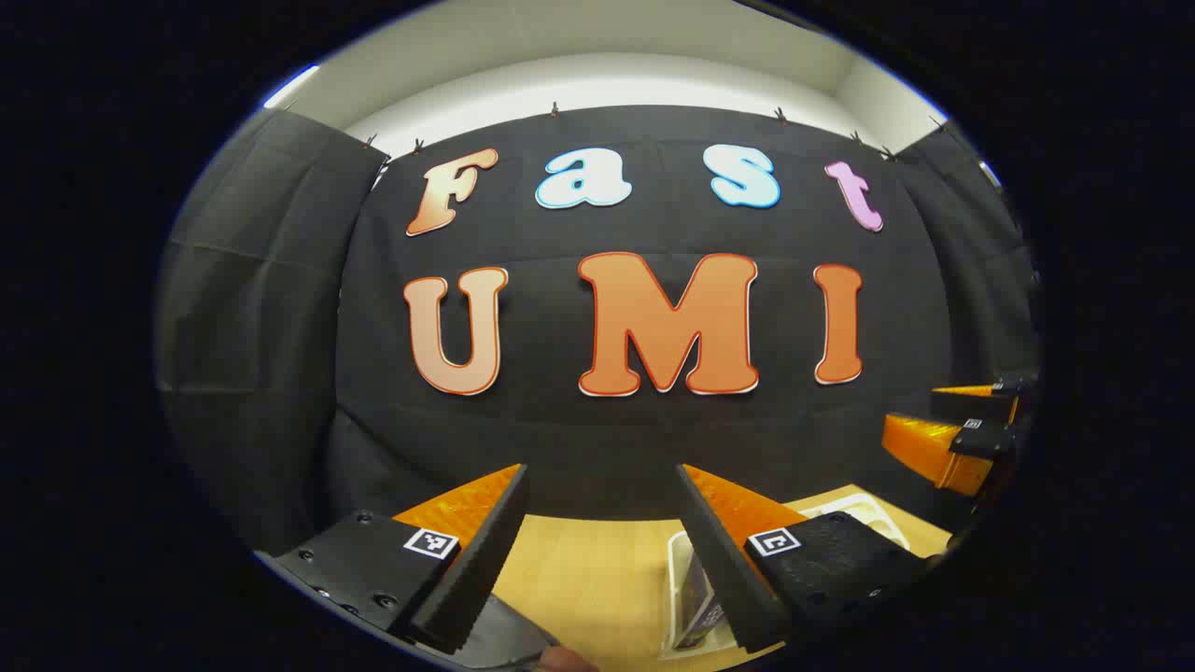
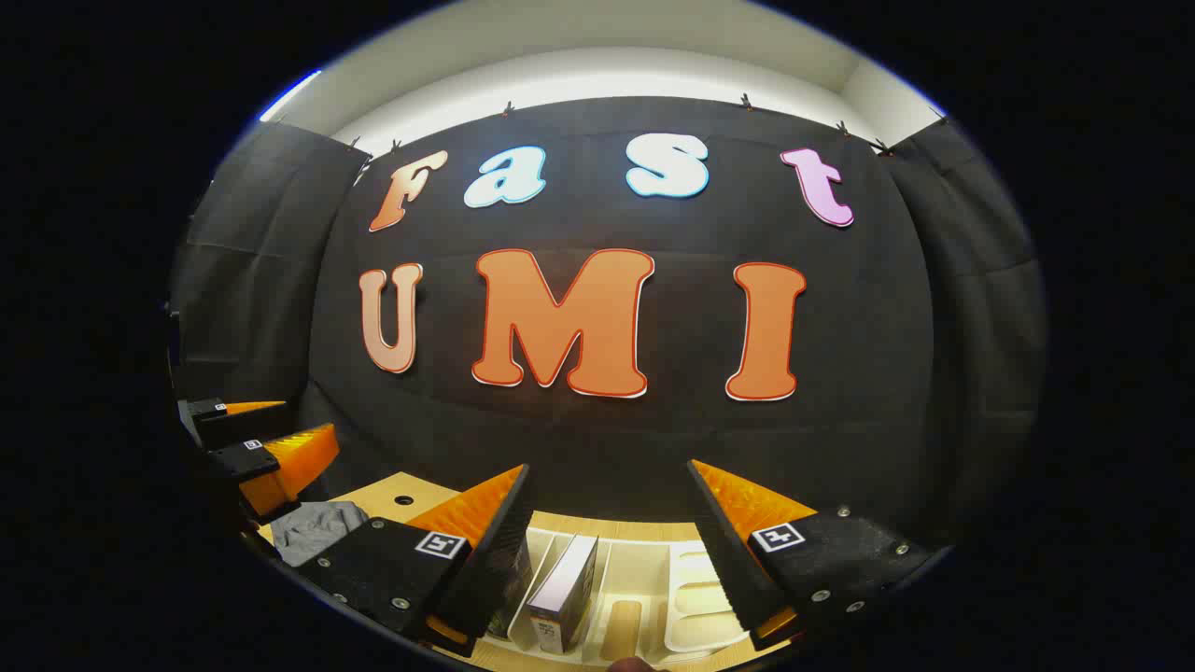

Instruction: Open the schoolbag, grab two books from the bookshelf and put them into the schoolbag.

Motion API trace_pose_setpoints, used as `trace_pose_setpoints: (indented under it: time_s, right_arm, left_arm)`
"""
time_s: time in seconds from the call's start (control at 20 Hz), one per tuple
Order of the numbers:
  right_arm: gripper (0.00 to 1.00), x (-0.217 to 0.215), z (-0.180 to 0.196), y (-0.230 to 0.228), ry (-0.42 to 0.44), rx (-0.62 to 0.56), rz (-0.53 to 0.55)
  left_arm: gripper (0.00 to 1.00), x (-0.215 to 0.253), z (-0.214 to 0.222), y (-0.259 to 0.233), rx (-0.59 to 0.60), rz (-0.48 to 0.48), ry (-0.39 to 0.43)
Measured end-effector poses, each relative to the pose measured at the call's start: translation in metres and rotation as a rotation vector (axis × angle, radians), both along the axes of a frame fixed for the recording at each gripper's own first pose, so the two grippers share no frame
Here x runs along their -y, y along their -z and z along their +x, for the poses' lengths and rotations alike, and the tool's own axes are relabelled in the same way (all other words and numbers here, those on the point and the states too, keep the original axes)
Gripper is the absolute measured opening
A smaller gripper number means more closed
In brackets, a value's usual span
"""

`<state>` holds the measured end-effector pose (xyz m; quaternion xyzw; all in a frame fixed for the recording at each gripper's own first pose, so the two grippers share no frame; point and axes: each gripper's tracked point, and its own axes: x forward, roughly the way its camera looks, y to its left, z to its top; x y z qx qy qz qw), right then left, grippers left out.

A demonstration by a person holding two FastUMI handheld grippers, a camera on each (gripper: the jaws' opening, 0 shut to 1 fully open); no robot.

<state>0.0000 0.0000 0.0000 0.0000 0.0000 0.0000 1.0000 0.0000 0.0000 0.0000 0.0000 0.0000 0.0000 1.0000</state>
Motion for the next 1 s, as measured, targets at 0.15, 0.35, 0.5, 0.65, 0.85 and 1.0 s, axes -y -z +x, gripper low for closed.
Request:
trace_pose_setpoints:
  time_s: [0.15, 0.35, 0.5, 0.65, 0.85, 1.0]
  right_arm:
    - [0.95, 0.002, 0.004, 0.005, 0.007, -0.011, 0.018]
    - [0.95, -0.001, 0.009, 0.009, 0.012, -0.03, 0.034]
    - [0.95, -0.005, 0.008, 0.009, 0.002, -0.029, 0.041]
    - [0.95, -0.011, 0.006, 0.015, -0.02, -0.047, 0.058]
    - [0.95, -0.014, -0.002, 0.024, -0.014, -0.071, 0.058]
    - [0.95, -0.019, -0.007, 0.02, -0.025, -0.064, 0.079]
  left_arm:
    - [0.97, -0.003, 0.005, 0.001, 0.003, 0.025, -0.012]
    - [1.0, 0.0, 0.008, 0.008, -0.026, 0.035, -0.008]
    - [0.96, 0.001, 0.011, 0.005, -0.023, 0.045, -0.004]
    - [0.96, -0.001, 0.011, 0.008, -0.037, 0.044, -0.036]
    - [1.0, 0.019, 0.006, 0.005, -0.05, 0.04, 0.007]
    - [0.96, 0.019, 0.002, 0.002, -0.036, 0.043, 0.01]
